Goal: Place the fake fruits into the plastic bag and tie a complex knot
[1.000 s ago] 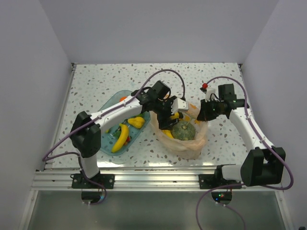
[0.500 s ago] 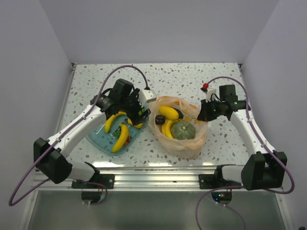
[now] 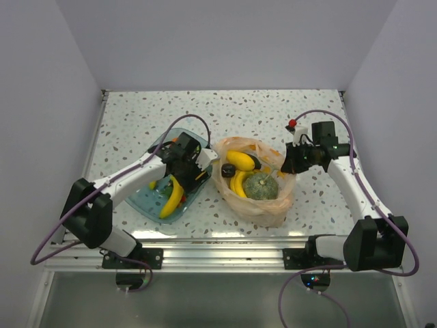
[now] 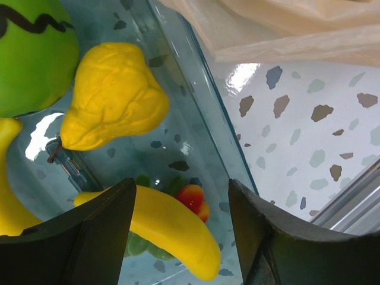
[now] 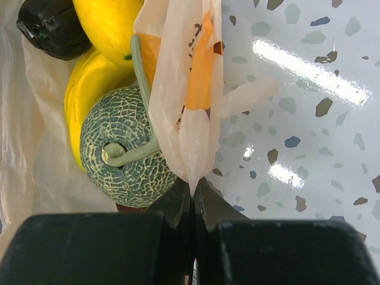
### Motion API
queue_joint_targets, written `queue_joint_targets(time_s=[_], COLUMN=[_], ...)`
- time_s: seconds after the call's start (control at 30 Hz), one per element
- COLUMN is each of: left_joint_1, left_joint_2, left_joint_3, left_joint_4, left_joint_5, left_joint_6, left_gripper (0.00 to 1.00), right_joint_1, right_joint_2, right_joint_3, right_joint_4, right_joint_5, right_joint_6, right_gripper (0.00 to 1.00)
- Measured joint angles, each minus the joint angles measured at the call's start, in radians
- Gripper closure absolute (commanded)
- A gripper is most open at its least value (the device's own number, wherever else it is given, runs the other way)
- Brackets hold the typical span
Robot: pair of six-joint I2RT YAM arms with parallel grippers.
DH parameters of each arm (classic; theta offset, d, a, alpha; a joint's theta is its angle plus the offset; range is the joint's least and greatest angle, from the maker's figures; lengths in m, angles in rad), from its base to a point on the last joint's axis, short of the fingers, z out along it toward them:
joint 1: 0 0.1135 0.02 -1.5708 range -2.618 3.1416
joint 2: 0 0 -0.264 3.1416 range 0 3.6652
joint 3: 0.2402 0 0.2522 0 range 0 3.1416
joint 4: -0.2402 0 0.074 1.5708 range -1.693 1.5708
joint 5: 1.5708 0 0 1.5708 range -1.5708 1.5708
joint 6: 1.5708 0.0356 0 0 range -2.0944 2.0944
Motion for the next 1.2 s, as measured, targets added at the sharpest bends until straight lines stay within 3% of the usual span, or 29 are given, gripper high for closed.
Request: queue_joint_targets(time_s=[0.37, 0.6, 0.73, 0.87, 0.93, 1.03, 1.07, 1.2], left_joint_1=[0.001, -0.002, -0.027, -0.067, -0.072, -0.071, -0.07, -0.04], left_joint_2=[0.014, -0.035, -0.037, -0.033, -0.021, 0.017, 0.03, 0.041], left_joint_3=[-0.001, 0.078, 0.05, -0.003, -0.015, -0.015, -0.014, 0.01], left_joint_4=[0.039, 0.035, 0.056, 0.07, 0.074, 0.089, 0.092, 0.072], left_joint_5=[0.014, 0.09, 0.119, 0.107, 0.094, 0.051, 0.039, -0.041], left_joint_6=[-0.039, -0.083, -0.134, -0.175, -0.191, -0.204, -0.208, -0.222], left_gripper=[0.31, 0.23, 0.26, 0.35, 0.46, 0.69, 0.84, 1.0], right_joint_1=[0.0, 0.0, 0.0, 0.0, 0.0, 0.0, 0.0, 0.0], right_joint_2=[0.0, 0.0, 0.0, 0.0, 0.0, 0.001, 0.001, 0.002], right_joint_3=[0.0, 0.0, 0.0, 0.0, 0.0, 0.001, 0.001, 0.001], right_joint_4=[-0.001, 0.0, -0.001, -0.001, -0.001, -0.001, -0.001, -0.002], right_joint_5=[0.001, 0.001, 0.001, 0.003, 0.004, 0.004, 0.004, 0.004], right_joint_6=[-0.001, 0.0, 0.0, 0.0, 0.0, 0.0, 0.0, -0.001], right_gripper=[1.0, 1.0, 1.0, 1.0, 1.0, 1.0, 1.0, 1.0])
